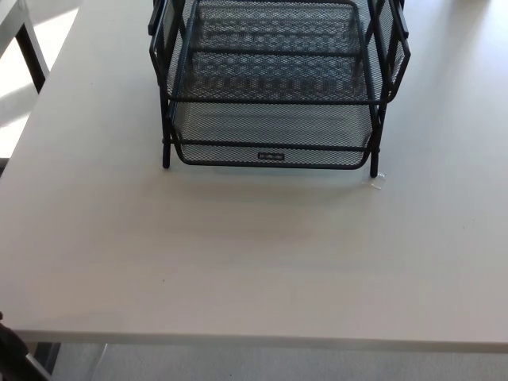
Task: The robot uses its right hand to grab the drawer kept on the middle of the desk and pull it out towards the robot
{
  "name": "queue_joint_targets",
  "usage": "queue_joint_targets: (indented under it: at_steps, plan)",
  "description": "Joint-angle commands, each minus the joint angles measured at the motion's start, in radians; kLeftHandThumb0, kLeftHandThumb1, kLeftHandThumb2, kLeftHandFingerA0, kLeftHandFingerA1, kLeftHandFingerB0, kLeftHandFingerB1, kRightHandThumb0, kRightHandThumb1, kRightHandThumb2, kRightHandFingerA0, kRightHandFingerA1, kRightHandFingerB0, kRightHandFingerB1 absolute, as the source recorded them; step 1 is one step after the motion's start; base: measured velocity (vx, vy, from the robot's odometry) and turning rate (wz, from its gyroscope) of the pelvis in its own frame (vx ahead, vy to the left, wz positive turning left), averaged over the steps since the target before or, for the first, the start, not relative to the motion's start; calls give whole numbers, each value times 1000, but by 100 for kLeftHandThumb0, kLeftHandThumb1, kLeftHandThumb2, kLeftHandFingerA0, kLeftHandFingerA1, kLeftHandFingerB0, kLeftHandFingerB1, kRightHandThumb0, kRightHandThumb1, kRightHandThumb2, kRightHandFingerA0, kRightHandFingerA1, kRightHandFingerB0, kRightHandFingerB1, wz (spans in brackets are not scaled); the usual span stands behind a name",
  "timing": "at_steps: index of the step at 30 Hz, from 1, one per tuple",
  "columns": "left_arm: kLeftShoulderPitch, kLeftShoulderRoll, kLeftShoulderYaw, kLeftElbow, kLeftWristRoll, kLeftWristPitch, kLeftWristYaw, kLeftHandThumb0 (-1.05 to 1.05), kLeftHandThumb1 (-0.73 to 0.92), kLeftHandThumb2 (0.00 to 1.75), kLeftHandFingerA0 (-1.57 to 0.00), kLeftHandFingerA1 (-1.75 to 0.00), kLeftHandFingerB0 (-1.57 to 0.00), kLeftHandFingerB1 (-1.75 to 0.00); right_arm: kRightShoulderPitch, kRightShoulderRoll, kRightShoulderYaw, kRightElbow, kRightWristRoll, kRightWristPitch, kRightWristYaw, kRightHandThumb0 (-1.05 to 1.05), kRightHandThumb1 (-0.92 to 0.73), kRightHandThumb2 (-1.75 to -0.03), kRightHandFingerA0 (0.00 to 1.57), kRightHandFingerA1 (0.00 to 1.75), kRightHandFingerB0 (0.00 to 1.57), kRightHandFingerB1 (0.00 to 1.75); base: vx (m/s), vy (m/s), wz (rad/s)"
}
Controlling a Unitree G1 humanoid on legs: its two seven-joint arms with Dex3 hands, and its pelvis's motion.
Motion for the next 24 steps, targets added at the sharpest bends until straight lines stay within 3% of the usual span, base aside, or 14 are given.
queue_joint_targets:
  at_steps: [1, 9, 10, 13, 14, 24]
  plan:
    - [8, 6, 10, -10, 1, 17, 0, -32, 58, 57, -78, -80, -79, -53, 5, -24, 0, 4, 9, -12, 1, -38, -72, -62, 31, 38, 21, 30, 0, 0, 0]
    - [12, -5, 12, -5, -7, 16, 4, -31, 56, 57, -79, -80, -80, -53, -1, -26, 4, -1, 8, 3, 8, -39, -72, -63, 31, 40, 20, 30, 0, 0, 0]
    - [11, -2, 11, 0, -3, 10, 5, -32, 57, 57, -78, -80, -79, -53, -6, -28, 8, 12, 2, -10, 3, -45, -60, -75, 27, 48, 17, 38, 0, 0, 0]
    - [9, -3, 10, 6, -4, 2, 9, -31, 56, 57, -79, -80, -79, -53, -4, -24, 3, 9, 9, -10, 1, -45, -60, -75, 26, 47, 18, 38, 0, 0, 0]
    - [13, -1, 12, -3, 3, 2, 11, -33, 57, 57, -79, -81, -79, -54, -5, -24, 7, 6, 6, -5, 3, -41, -72, -63, 29, 41, 21, 30, 0, 0, 0]
    - [20, -4, 15, -6, -3, 15, 4, -33, 57, 58, -80, -81, -79, -53, 13, -22, 12, -24, 8, 13, 17, -39, -72, -62, 28, 41, 21, 30, 0, 0, 0]
